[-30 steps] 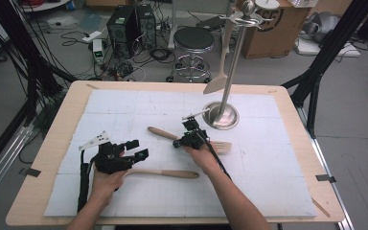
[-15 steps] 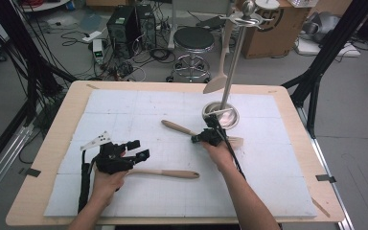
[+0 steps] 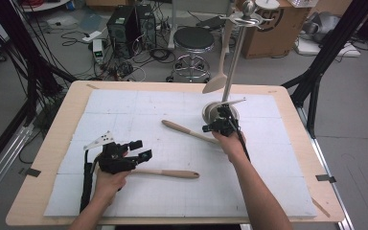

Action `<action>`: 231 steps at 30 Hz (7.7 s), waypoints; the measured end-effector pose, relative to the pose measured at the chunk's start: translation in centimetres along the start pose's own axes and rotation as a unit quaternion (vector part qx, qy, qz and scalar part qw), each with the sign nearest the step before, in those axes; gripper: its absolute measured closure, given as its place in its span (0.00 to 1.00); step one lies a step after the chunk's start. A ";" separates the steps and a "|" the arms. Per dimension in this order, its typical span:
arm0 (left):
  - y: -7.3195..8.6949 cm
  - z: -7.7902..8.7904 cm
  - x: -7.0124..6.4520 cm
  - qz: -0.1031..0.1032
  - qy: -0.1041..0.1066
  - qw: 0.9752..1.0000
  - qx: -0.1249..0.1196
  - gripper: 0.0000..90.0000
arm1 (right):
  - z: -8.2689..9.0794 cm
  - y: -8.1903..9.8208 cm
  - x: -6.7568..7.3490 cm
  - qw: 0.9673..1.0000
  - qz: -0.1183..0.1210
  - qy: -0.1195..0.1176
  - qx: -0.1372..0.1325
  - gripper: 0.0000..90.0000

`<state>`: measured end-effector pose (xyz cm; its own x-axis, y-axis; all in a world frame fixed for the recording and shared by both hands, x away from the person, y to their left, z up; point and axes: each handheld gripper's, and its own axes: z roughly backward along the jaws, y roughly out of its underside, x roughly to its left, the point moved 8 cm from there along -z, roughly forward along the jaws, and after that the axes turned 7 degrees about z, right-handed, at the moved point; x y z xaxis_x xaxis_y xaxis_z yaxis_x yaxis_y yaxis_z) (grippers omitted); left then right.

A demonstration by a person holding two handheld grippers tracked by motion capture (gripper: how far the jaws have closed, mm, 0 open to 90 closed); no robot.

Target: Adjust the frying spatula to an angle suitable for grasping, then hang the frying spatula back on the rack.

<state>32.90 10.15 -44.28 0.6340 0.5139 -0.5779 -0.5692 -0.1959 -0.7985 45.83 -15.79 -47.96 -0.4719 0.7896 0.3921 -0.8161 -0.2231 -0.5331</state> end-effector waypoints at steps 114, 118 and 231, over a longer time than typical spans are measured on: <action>0.5 -0.9 -0.1 -0.003 0.003 1.000 0.014 0.27 | -0.1 2.7 1.8 0.998 0.040 -0.019 0.043 0.67; 0.5 -1.0 -0.1 -0.001 0.004 1.000 0.013 0.27 | -0.3 2.8 2.0 0.998 0.041 -0.019 0.046 0.67; 0.7 -2.0 -0.7 0.003 0.017 1.000 0.023 0.27 | 12.0 1.7 1.5 0.945 0.071 0.038 -0.317 0.87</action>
<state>33.05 7.99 -44.75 0.6481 0.4832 -0.5886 -0.5953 -0.1605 -0.7873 39.74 -21.83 -39.22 -0.5176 0.8212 0.2404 -0.3713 0.0376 -0.9277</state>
